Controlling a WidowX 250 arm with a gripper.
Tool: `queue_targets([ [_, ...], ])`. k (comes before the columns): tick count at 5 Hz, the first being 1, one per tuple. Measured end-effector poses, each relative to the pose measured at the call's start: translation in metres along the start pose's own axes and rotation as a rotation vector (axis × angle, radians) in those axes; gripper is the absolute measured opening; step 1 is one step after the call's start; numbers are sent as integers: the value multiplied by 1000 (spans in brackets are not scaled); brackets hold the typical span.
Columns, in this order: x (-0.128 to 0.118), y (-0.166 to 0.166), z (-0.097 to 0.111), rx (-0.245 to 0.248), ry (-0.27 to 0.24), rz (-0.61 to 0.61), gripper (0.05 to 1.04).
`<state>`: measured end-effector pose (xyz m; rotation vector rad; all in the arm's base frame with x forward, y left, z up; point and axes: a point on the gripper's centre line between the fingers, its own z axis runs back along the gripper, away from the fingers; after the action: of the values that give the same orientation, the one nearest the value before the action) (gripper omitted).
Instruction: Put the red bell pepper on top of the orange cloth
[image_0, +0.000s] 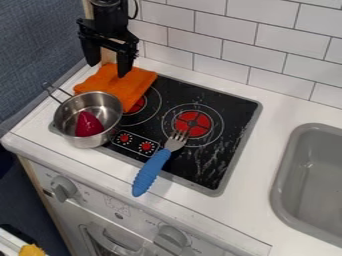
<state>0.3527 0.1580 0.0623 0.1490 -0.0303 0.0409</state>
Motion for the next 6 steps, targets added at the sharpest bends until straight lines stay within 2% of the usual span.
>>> queue_targets([
  [1, -4, -4, -13, -19, 36, -6, 1000],
  [2, -9, -13, -8, -63, 15, -26, 1000],
  [3, -10, -10, 26, -38, -69, -11, 1000],
  [4, -32, -16, 47, -43, -103, -31, 1000],
  [5, -74, -12, 28, -71, -33, -44, 1000],
  [6, -102, -22, 6, -81, 32, -75, 1000],
])
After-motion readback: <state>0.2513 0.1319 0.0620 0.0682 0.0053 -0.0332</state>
